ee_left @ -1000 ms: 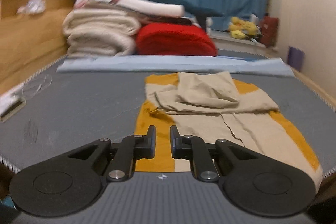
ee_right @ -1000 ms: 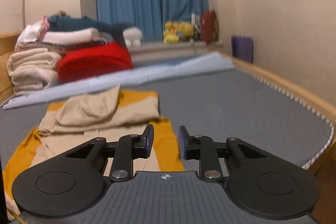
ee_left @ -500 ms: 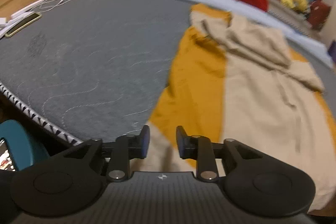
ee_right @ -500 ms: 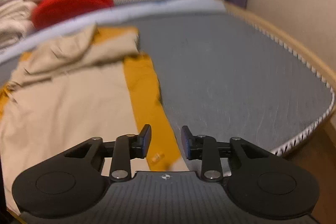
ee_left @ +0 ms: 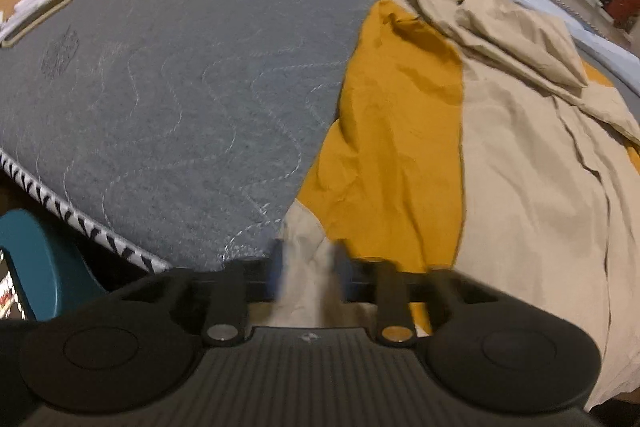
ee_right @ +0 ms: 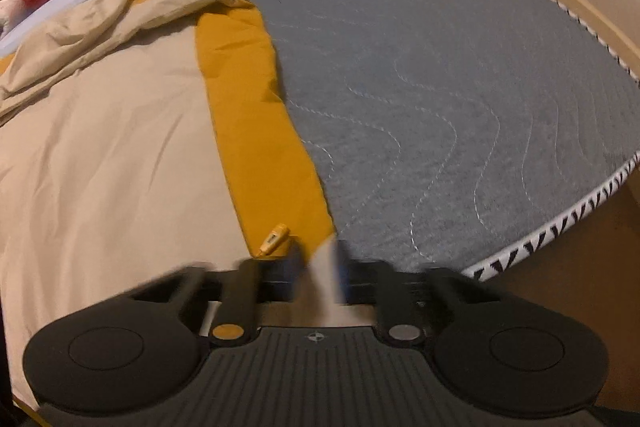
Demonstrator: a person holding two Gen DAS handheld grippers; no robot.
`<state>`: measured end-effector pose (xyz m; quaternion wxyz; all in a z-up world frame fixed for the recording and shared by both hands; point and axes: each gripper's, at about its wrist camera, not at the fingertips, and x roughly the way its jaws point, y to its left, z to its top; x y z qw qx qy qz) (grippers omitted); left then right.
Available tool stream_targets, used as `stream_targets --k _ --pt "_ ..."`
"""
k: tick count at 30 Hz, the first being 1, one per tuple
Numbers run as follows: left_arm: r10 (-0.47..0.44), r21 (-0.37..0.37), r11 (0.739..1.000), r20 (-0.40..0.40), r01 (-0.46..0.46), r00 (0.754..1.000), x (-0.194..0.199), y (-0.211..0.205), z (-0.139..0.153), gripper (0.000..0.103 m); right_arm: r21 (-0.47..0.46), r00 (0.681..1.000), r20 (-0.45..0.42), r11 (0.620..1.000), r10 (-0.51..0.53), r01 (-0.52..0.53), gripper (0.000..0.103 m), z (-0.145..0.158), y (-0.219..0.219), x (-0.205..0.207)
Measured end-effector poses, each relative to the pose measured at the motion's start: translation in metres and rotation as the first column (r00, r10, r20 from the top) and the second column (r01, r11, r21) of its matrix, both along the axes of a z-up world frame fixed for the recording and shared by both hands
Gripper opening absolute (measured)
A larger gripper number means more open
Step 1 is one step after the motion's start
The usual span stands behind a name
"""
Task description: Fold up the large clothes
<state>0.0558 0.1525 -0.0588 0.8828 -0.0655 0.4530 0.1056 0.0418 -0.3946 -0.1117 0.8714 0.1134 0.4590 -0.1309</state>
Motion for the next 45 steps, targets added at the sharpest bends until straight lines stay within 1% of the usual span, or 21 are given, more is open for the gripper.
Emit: stream_targets --k 1,5,8,10,14,18,22,23,26,28,30,31,32,35,37,39,40,41,43,44,45 --pt "-0.008 0.013 1.000 0.017 0.008 1.000 -0.004 -0.001 0.006 0.005 0.011 1.000 0.021 1.000 0.002 -0.002 0.003 0.004 -0.001 0.001" --pt "0.006 -0.067 0.998 0.072 -0.001 0.997 -0.010 0.005 0.019 0.006 0.049 0.992 0.120 0.999 -0.028 0.022 0.003 0.025 -0.004 -0.012" --pt "0.033 -0.163 0.986 -0.004 -0.033 0.999 -0.002 0.015 0.006 0.009 0.065 0.996 0.070 0.997 -0.047 0.042 0.005 0.016 -0.008 -0.011" --pt "0.053 -0.185 0.981 -0.038 -0.059 0.998 0.000 0.019 -0.002 0.012 0.080 0.998 0.018 0.995 -0.052 0.050 0.011 0.006 -0.009 -0.007" --pt "0.054 -0.157 0.986 -0.048 -0.061 0.997 0.004 0.021 -0.007 0.019 0.052 0.999 -0.019 0.998 -0.044 0.045 0.013 0.000 -0.005 -0.006" --pt "0.044 -0.117 0.992 -0.038 -0.048 0.998 0.004 0.016 -0.009 0.021 0.032 0.999 -0.027 0.999 -0.030 0.031 0.014 -0.002 -0.003 -0.004" --pt "0.047 -0.050 0.998 -0.037 -0.049 0.998 0.000 0.012 -0.007 0.041 0.005 0.999 -0.036 1.000 -0.007 0.007 0.018 -0.002 0.001 -0.006" --pt "0.054 -0.050 0.997 -0.039 -0.056 0.998 -0.001 0.013 -0.007 0.041 -0.002 0.999 -0.039 1.000 -0.002 0.002 0.023 -0.002 0.003 -0.006" --pt "0.040 -0.047 0.998 -0.044 -0.042 0.998 0.001 0.013 -0.008 0.041 -0.026 0.999 -0.048 0.999 0.019 -0.020 0.028 -0.003 0.007 -0.005" --pt "0.015 -0.033 0.999 -0.045 -0.016 0.999 0.001 0.009 -0.009 0.039 -0.049 0.998 -0.053 0.998 0.031 -0.033 0.028 -0.003 0.012 -0.004" --pt "-0.026 -0.016 1.000 -0.036 0.026 0.999 0.000 0.003 -0.007 0.013 -0.055 0.998 -0.053 0.998 0.036 -0.039 0.027 -0.003 0.013 -0.004" --pt "-0.043 -0.004 0.999 -0.024 0.043 0.999 -0.001 0.001 -0.003 0.005 -0.056 0.998 -0.050 0.998 0.037 -0.040 0.016 -0.002 0.013 -0.005" --pt "-0.050 0.020 0.999 0.010 0.050 0.999 -0.004 -0.001 0.004 0.005 -0.057 0.998 -0.039 0.998 0.038 -0.041 0.005 0.000 0.013 -0.006" --pt "-0.067 0.022 0.998 0.096 0.065 0.993 -0.011 -0.002 0.021 0.005 -0.035 0.999 0.029 0.999 0.030 -0.029 0.003 0.012 0.012 -0.011" --pt "-0.067 -0.008 0.998 0.056 0.067 0.996 -0.007 0.000 0.015 0.006 -0.033 0.999 0.040 0.999 0.020 -0.018 0.003 0.014 0.009 -0.012" --pt "-0.044 -0.055 0.998 -0.030 0.042 0.999 0.000 0.005 -0.001 0.019 -0.021 1.000 0.010 1.000 0.003 -0.003 0.007 0.009 0.005 -0.009" --pt "-0.031 -0.064 0.998 -0.064 0.027 0.997 0.001 0.008 -0.009 0.023 -0.015 1.000 -0.008 1.000 -0.009 0.009 0.014 0.006 0.004 -0.008" --pt "-0.028 -0.059 0.998 -0.055 0.025 0.998 0.001 0.008 -0.010 0.024 -0.002 0.999 -0.030 1.000 -0.015 0.015 0.015 0.002 0.002 -0.007" --pt "-0.038 -0.045 0.998 -0.053 0.035 0.998 0.001 0.004 -0.008 0.024 -0.014 0.999 -0.035 1.000 -0.003 0.003 0.015 -0.001 0.005 -0.008" --pt "-0.045 -0.038 0.998 -0.055 0.043 0.997 0.001 0.003 -0.008 0.022 -0.030 0.999 -0.036 1.000 0.006 -0.007 0.013 -0.001 0.007 -0.007" --pt "-0.048 -0.031 0.998 -0.053 0.046 0.997 0.001 0.002 -0.007 0.016 -0.041 0.999 -0.033 0.999 0.011 -0.013 0.011 0.000 0.009 -0.007"
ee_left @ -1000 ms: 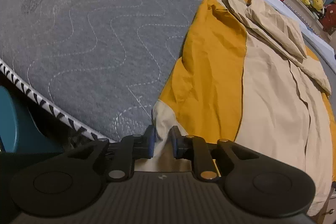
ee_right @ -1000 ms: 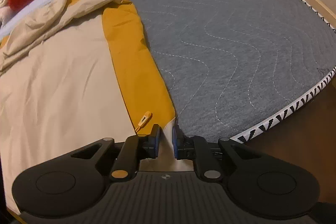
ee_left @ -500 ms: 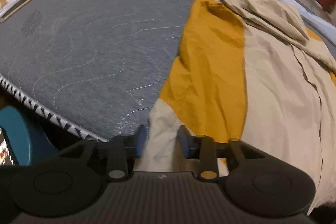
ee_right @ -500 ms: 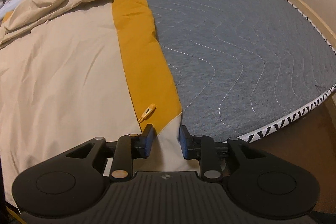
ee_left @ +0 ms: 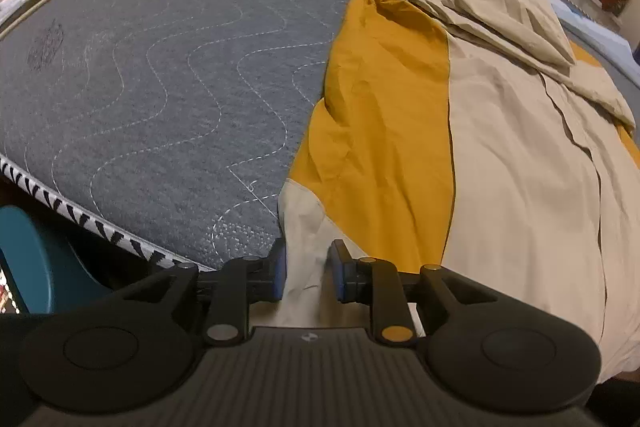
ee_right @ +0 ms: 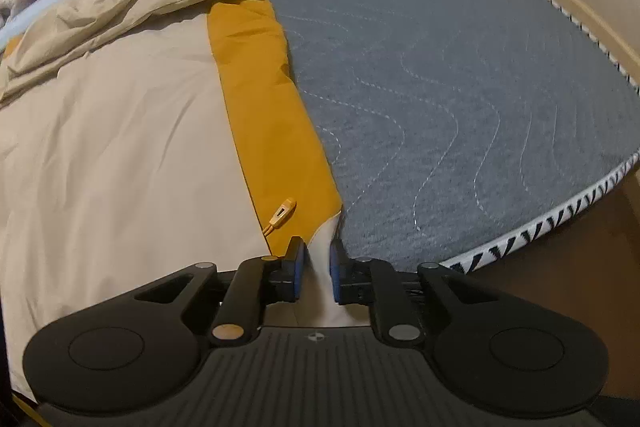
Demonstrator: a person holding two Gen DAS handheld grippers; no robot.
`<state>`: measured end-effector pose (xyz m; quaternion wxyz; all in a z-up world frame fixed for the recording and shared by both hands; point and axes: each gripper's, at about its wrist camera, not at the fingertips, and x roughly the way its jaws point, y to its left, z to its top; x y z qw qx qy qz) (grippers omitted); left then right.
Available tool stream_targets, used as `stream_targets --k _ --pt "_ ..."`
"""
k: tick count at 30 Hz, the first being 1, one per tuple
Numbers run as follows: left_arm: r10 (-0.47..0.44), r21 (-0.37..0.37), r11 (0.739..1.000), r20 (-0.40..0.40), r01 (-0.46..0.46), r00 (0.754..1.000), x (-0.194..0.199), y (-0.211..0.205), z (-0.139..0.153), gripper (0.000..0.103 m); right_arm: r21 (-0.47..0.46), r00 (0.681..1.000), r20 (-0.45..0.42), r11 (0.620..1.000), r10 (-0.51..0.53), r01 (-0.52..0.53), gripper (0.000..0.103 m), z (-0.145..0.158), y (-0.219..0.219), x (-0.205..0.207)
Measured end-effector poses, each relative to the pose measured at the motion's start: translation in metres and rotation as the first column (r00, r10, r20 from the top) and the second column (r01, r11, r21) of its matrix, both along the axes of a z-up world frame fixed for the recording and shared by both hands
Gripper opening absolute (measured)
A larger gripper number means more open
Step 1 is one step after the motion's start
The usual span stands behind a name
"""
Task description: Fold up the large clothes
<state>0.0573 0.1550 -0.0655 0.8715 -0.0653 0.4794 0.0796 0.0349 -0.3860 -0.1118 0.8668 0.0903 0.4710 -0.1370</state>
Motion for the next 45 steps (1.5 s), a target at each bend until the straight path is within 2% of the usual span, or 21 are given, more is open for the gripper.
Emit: stream_targets --k 1,2,7,13,17,21,27,32,35,38,40,42,45 --pt "-0.002 0.006 1.000 0.007 0.002 1.000 0.000 0.000 0.002 0.008 -0.004 1.000 0.008 1.000 0.002 -0.002 0.006 0.002 0.001 0.000" --pt "-0.004 0.005 1.000 0.017 0.004 1.000 -0.001 -0.002 0.005 0.006 -0.001 1.000 0.018 1.000 0.003 -0.003 0.004 0.004 0.002 -0.001" --pt "-0.058 0.030 0.998 0.076 0.056 0.995 -0.008 -0.015 0.033 0.003 0.008 0.995 0.095 1.000 0.017 -0.017 0.003 0.030 0.006 -0.011" --pt "-0.156 -0.012 0.987 0.203 0.161 0.967 -0.025 -0.023 0.099 0.002 0.077 0.971 0.238 0.996 0.033 -0.053 0.002 0.082 0.000 -0.026" --pt "-0.165 -0.098 0.975 0.276 0.198 0.947 -0.037 -0.014 0.137 0.002 0.157 0.946 0.323 0.985 0.019 -0.073 0.002 0.120 -0.011 -0.040" --pt "-0.193 -0.138 0.960 0.309 0.245 0.931 -0.053 -0.004 0.169 0.001 0.200 0.912 0.409 0.976 -0.002 -0.088 0.001 0.157 -0.022 -0.067" --pt "-0.213 -0.229 0.929 0.312 0.291 0.926 -0.106 0.022 0.222 0.001 0.234 0.863 0.506 0.965 -0.021 -0.115 0.001 0.212 -0.045 -0.136" --pt "-0.191 -0.325 0.900 0.303 0.290 0.934 -0.140 0.042 0.254 0.002 0.256 0.828 0.559 0.959 -0.047 -0.119 0.001 0.240 -0.058 -0.187" --pt "-0.153 -0.364 0.898 0.266 0.246 0.952 -0.131 0.049 0.249 0.002 0.297 0.832 0.548 0.950 -0.087 -0.096 0.001 0.237 -0.066 -0.190" --pt "-0.106 -0.407 0.893 0.218 0.190 0.970 -0.091 0.055 0.229 0.002 0.283 0.852 0.515 0.957 -0.091 -0.069 0.000 0.223 -0.069 -0.159" --pt "-0.077 -0.433 0.888 0.197 0.157 0.977 -0.055 0.060 0.209 0.002 0.262 0.869 0.490 0.963 -0.074 -0.066 0.000 0.209 -0.067 -0.122" --pt "-0.019 -0.490 0.867 0.148 0.090 0.989 -0.012 0.067 0.179 0.002 0.252 0.887 0.454 0.967 -0.086 -0.035 0.000 0.195 -0.074 -0.080" --pt "0.040 -0.517 0.856 0.078 0.006 0.996 0.049 0.074 0.133 0.004 0.231 0.908 0.402 0.973 -0.116 0.022 0.000 0.171 -0.085 -0.012"
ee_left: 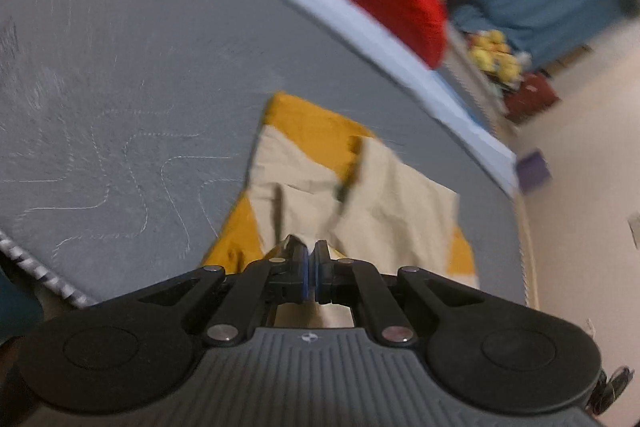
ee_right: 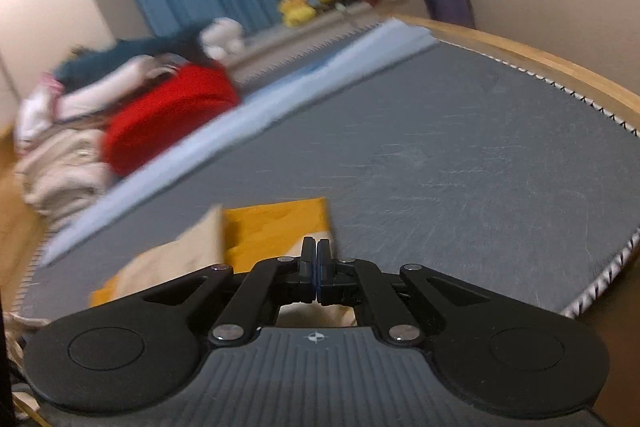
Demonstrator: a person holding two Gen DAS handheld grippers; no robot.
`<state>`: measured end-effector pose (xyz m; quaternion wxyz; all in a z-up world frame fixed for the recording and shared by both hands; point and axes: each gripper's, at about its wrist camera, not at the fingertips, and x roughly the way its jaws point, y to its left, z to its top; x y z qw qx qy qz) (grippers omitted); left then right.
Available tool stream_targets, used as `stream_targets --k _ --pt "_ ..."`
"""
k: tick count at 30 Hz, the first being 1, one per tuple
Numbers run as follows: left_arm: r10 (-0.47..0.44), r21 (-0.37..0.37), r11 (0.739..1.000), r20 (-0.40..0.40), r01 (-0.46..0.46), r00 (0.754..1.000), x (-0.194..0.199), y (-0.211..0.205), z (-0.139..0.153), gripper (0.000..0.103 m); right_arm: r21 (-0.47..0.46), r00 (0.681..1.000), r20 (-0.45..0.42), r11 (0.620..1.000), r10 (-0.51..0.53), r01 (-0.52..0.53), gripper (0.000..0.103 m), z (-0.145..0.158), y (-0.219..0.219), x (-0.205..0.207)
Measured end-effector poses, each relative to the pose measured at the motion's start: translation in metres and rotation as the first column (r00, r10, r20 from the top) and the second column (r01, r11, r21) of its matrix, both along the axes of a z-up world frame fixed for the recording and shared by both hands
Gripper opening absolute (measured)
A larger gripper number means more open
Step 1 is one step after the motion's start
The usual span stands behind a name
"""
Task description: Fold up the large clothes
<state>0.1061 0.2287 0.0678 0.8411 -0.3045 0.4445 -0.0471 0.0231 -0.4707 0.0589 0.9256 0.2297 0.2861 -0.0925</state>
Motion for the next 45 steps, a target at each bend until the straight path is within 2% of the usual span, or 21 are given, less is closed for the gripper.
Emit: stream_targets --k 3,5,8,10,12,14,16,19,22,24,26,28,31,33,34,35,37,39,40,41,45 --pt "0.083 -0.073 0.993 -0.068 -0.088 0.994 0.043 0.016 -0.034 0.021 0.012 0.999 -0.017 0.999 -0.044 0.045 0.004 -0.019 -0.014 0.052" --pt "0.128 -0.117 0.984 -0.063 -0.135 0.990 0.055 0.028 -0.045 0.050 -0.025 0.998 -0.018 0.998 -0.058 0.058 0.004 -0.030 -0.016 0.072" --pt "0.216 -0.131 0.966 -0.057 -0.221 0.975 0.055 0.045 -0.049 0.051 -0.036 0.998 -0.020 0.998 -0.054 0.053 0.016 -0.052 -0.016 0.082" --pt "0.240 -0.116 0.963 -0.045 -0.243 0.970 0.054 0.049 -0.048 0.051 -0.020 0.996 -0.085 1.000 -0.022 0.020 0.019 -0.066 -0.015 0.094" --pt "0.199 -0.058 0.978 -0.027 -0.201 0.980 0.057 0.042 -0.046 0.051 -0.010 0.998 -0.064 1.000 0.020 -0.020 0.026 -0.069 -0.013 0.101" --pt "0.156 0.016 0.988 -0.018 -0.156 0.988 0.058 0.031 -0.045 0.051 -0.013 0.994 -0.086 0.998 0.067 -0.068 0.040 -0.073 -0.009 0.108" --pt "0.101 0.078 0.992 -0.009 -0.100 0.995 0.062 0.017 -0.047 0.051 -0.008 0.987 -0.123 0.994 0.104 -0.106 0.040 -0.082 -0.004 0.115" --pt "0.040 0.168 0.985 -0.002 -0.040 0.999 0.065 -0.003 -0.051 0.057 -0.006 0.974 -0.169 0.988 0.154 -0.157 0.050 -0.098 0.003 0.124" --pt "-0.005 0.252 0.968 -0.030 0.012 1.000 0.074 -0.020 -0.063 0.057 -0.005 0.953 -0.243 0.982 0.183 -0.190 0.050 -0.118 0.008 0.131" --pt "-0.020 0.260 0.965 -0.047 0.031 0.999 0.082 -0.026 -0.070 0.057 0.006 0.944 -0.271 0.981 0.186 -0.192 0.050 -0.127 0.008 0.134" --pt "-0.043 0.273 0.961 -0.040 0.052 0.998 0.091 -0.034 -0.073 0.065 0.036 0.935 -0.298 0.981 0.191 -0.189 0.051 -0.136 0.007 0.135" --pt "-0.064 0.294 0.953 -0.047 0.075 0.997 0.100 -0.041 -0.077 0.068 0.060 0.919 -0.336 0.978 0.208 -0.200 0.051 -0.146 0.009 0.138" --pt "-0.081 0.318 0.943 -0.057 0.095 0.995 0.112 -0.051 -0.084 0.068 0.041 0.907 -0.360 0.975 0.218 -0.218 0.051 -0.153 0.014 0.141" --pt "-0.091 0.329 0.939 -0.054 0.104 0.994 0.118 -0.056 -0.087 0.068 0.038 0.904 -0.366 0.974 0.223 -0.225 0.049 -0.152 0.017 0.146" --pt "-0.092 0.333 0.937 -0.056 0.105 0.994 0.119 -0.058 -0.088 0.068 0.030 0.905 -0.361 0.973 0.225 -0.230 0.041 -0.150 0.017 0.144" --pt "-0.093 0.343 0.933 -0.060 0.108 0.994 0.122 -0.060 -0.090 0.068 0.017 0.907 -0.353 0.971 0.229 -0.239 0.027 -0.148 0.019 0.144" --pt "-0.095 0.374 0.921 -0.065 0.112 0.993 0.124 -0.064 -0.093 0.066 -0.014 0.910 -0.339 0.966 0.237 -0.257 0.009 -0.144 0.022 0.142" --pt "-0.109 0.389 0.912 -0.073 0.129 0.991 0.125 -0.067 -0.094 0.048 -0.028 0.914 -0.327 0.964 0.240 -0.263 0.006 -0.140 0.023 0.140" --pt "-0.124 0.390 0.909 -0.077 0.144 0.989 0.125 -0.068 -0.094 0.020 -0.024 0.916 -0.321 0.965 0.241 -0.262 0.003 -0.139 0.022 0.139" --pt "-0.146 0.397 0.903 -0.071 0.163 0.987 0.124 -0.069 -0.093 0.008 -0.023 0.920 -0.309 0.965 0.241 -0.260 0.003 -0.136 0.020 0.138" --pt "-0.194 0.464 0.874 0.067 0.142 0.979 0.114 -0.077 -0.066 0.003 -0.029 0.961 -0.179 0.975 0.212 -0.220 0.001 -0.111 0.011 0.124"
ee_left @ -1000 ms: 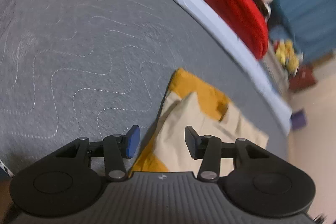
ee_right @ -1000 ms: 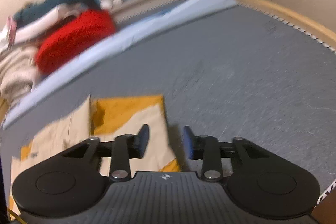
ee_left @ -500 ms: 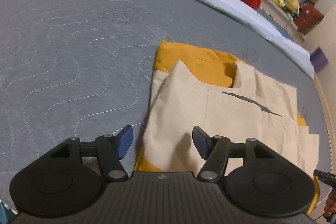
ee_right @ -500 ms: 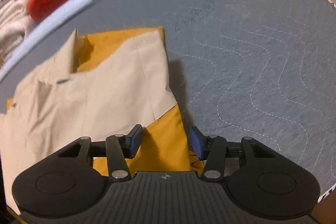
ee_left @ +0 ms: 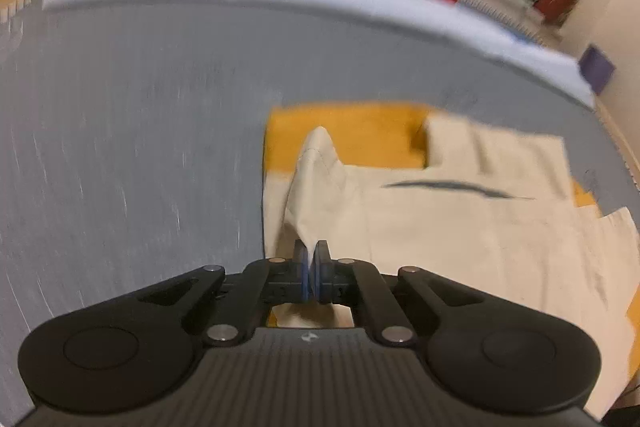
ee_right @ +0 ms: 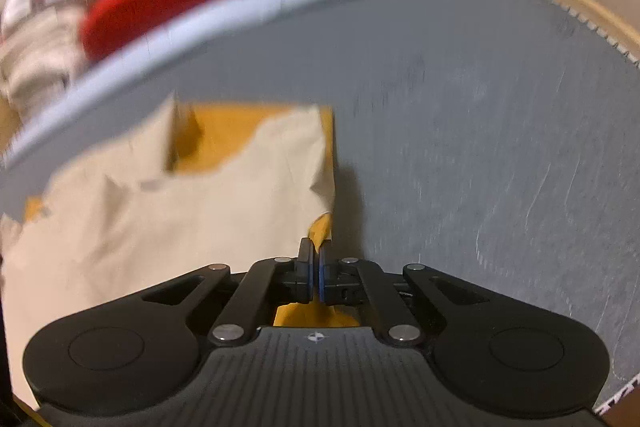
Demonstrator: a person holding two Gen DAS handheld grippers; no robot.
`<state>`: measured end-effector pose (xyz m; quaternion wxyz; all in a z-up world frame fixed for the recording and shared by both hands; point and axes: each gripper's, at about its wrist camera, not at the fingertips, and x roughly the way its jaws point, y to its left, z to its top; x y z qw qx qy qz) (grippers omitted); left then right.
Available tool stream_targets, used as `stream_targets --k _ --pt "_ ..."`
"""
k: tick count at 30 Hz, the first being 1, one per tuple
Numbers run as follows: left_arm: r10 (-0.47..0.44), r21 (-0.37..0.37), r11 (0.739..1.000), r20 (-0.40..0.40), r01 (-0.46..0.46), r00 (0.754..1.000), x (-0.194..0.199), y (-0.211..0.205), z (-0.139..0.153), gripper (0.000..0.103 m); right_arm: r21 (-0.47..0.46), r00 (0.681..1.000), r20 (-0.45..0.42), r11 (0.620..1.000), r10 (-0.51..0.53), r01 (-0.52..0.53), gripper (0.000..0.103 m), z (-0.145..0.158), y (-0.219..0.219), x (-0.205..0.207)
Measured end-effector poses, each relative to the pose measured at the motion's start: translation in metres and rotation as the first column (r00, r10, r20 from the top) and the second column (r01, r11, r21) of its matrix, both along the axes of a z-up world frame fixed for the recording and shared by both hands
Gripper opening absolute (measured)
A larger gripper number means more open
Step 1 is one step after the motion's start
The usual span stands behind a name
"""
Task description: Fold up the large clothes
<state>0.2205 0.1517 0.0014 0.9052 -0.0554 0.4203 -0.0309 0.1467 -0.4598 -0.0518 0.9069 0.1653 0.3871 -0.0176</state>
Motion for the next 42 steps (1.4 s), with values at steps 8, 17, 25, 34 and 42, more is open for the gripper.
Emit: stream_targets --k 8,17,25,34,42 --pt "0.081 -0.009 0.997 0.198 -0.081 0.977 -0.005 0.007 0.029 0.002 -0.040 0.968 0.245 0.997 -0.049 0.060 0.001 0.033 0.009 -0.002" --pt "0.157 0.041 0.983 0.319 -0.179 0.935 0.017 -0.018 0.041 0.001 -0.117 0.928 0.352 0.978 -0.120 0.171 0.001 0.039 0.030 0.034" --pt "0.243 -0.008 0.970 0.152 -0.245 0.958 0.048 0.001 0.022 0.043 -0.113 0.971 -0.033 0.966 -0.237 0.232 0.008 -0.019 0.022 0.092" --pt "0.033 -0.080 0.996 -0.034 -0.036 0.999 0.060 -0.023 -0.001 0.043 -0.133 0.970 -0.203 0.985 -0.137 0.111 0.000 -0.048 0.029 0.107" --pt "-0.088 -0.052 0.995 -0.044 0.085 0.995 0.058 -0.059 -0.012 0.043 -0.143 0.964 -0.006 0.955 -0.264 0.261 0.000 -0.020 0.015 0.093"
